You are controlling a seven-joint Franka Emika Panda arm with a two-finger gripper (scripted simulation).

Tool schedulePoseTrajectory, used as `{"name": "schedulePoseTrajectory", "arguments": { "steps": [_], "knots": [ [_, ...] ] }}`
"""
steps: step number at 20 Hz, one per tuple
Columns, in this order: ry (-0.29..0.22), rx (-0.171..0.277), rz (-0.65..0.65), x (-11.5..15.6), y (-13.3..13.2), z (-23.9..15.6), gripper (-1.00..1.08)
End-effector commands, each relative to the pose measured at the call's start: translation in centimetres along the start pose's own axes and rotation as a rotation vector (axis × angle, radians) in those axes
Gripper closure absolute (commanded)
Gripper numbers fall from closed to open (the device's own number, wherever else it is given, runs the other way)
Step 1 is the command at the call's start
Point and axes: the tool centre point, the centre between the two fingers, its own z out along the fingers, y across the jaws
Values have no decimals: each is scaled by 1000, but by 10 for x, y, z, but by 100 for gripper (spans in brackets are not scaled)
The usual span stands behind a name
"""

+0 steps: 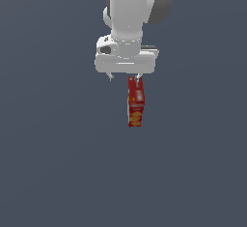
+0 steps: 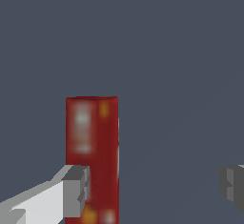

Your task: Pick up the object and move it to a goal position.

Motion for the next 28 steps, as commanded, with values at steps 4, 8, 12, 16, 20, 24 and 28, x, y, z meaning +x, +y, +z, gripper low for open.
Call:
{"name": "schedulePoseTrajectory", "arguments": {
  "steps": [4, 8, 12, 16, 20, 24, 28],
  "knots": [
    [-3, 22, -8, -14, -34, 28, -92],
    [-5, 31, -10, -23, -50, 41, -92],
    [-5, 35, -11, -27, -57, 47, -92],
    [-6, 34, -12, -26, -56, 47, -92],
    [-6, 34, -12, -27, -56, 56, -92],
    [-6, 35, -12, -28, -57, 74, -92],
    [-6, 35, -12, -28, -58, 90, -92]
  ]
}}
